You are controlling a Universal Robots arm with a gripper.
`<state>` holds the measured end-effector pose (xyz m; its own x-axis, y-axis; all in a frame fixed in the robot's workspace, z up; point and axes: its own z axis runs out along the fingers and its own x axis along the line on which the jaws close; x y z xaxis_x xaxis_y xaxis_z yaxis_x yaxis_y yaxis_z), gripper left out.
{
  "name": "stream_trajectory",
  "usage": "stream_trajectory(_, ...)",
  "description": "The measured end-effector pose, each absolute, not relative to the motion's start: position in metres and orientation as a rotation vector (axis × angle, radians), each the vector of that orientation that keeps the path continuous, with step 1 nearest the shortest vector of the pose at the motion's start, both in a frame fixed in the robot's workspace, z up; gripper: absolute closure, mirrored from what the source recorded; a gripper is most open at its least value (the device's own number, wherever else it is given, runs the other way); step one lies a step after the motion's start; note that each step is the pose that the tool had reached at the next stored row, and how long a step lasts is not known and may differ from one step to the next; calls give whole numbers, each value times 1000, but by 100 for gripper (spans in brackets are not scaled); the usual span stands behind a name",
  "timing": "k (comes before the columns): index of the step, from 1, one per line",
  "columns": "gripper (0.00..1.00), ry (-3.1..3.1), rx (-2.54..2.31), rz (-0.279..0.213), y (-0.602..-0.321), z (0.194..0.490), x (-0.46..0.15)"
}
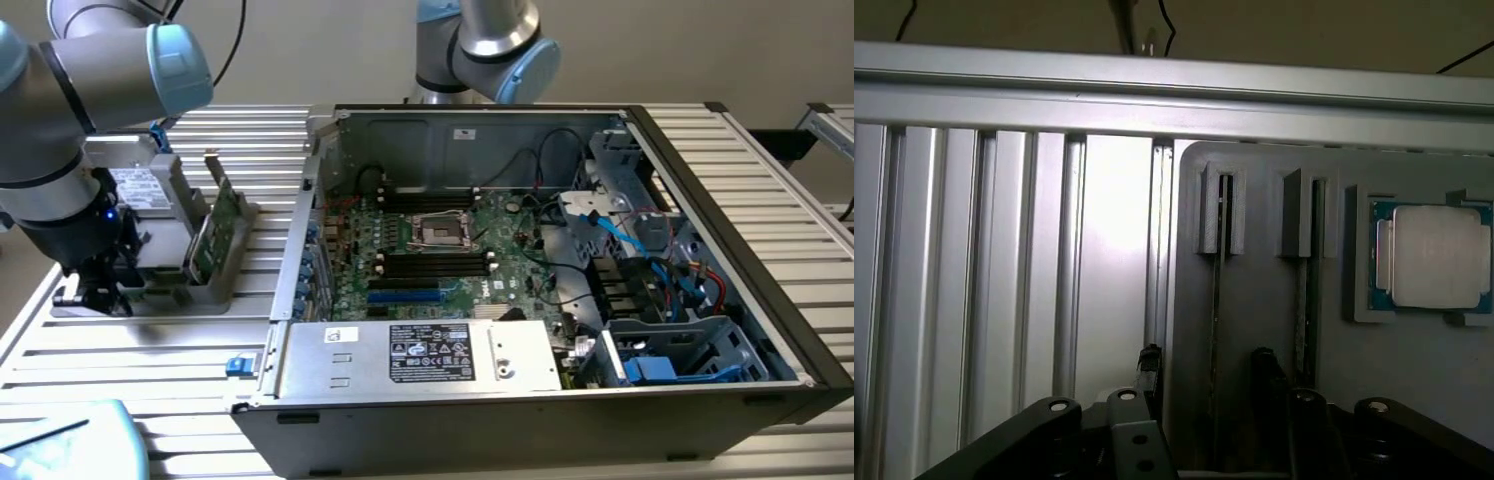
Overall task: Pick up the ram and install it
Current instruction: 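Pick up the ram and move it above insertion slot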
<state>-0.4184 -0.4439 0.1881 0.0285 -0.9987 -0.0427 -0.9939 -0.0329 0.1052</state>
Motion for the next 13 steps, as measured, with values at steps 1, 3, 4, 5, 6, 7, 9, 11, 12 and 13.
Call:
stream_trajectory(1,51,-2152,2219,-161,-444,188,-418)
stream_trajectory(3,51,-2152,2219,-161,-444,187,-418)
stream_trajectory(4,51,-2152,2220,-161,-444,186,-418)
stream_trajectory(5,51,-2152,2219,-161,-444,185,-418)
stream_trajectory(6,51,-2152,2219,-162,-444,184,-418)
stream_trajectory(7,51,-2152,2219,-162,-444,183,-418)
stream_trajectory(9,51,-2152,2219,-162,-444,183,-418)
stream_trajectory(11,51,-2152,2219,-162,-444,183,-418)
stream_trajectory(12,53,-2152,2219,-162,-444,183,-418)
stream_trajectory(13,60,-2152,2219,-162,-444,183,-418)
